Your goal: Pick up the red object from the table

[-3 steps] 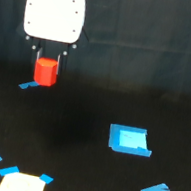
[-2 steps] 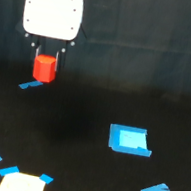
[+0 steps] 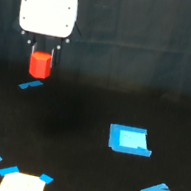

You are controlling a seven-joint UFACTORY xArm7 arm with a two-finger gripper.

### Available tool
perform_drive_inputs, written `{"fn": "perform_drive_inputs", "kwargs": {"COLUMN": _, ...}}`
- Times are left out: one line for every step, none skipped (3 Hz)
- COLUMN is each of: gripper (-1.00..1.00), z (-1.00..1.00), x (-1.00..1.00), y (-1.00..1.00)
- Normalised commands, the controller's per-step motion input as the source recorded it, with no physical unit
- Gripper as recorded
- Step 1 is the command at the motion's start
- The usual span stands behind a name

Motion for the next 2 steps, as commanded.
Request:
{"fn": "perform_drive_inputs", "kwargs": {"gripper": -0.55, "z": -0.28, "x": 0.62, "y": -0.21}}
{"fn": "perform_drive_inputs", "kwargs": {"gripper": -0.97, "z": 0.41, "x": 0.02, "y": 1.0}}
